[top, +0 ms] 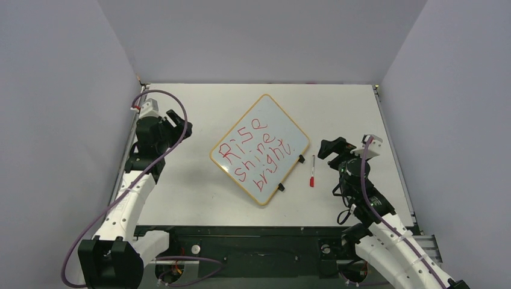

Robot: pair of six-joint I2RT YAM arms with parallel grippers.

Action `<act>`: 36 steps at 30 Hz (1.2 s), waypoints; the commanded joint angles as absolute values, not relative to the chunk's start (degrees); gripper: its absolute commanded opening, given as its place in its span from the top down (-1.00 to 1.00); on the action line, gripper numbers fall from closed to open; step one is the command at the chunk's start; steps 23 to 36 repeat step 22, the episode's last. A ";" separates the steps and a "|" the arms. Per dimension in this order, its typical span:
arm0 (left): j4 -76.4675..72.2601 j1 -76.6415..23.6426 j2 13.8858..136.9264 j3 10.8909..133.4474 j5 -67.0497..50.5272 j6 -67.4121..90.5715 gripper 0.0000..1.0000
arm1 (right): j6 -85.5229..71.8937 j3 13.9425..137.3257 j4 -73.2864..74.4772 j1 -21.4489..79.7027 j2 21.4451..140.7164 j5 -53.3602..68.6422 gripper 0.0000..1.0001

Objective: Write a sentence on the whiteboard
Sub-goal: Reset both arms

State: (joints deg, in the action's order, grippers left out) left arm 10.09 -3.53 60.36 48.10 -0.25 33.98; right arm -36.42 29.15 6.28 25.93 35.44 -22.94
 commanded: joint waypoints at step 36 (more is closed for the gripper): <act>4.27 -2.37 59.95 46.50 -0.45 30.75 -0.33 | -32.58 28.03 -0.40 27.27 36.21 -18.21 -0.74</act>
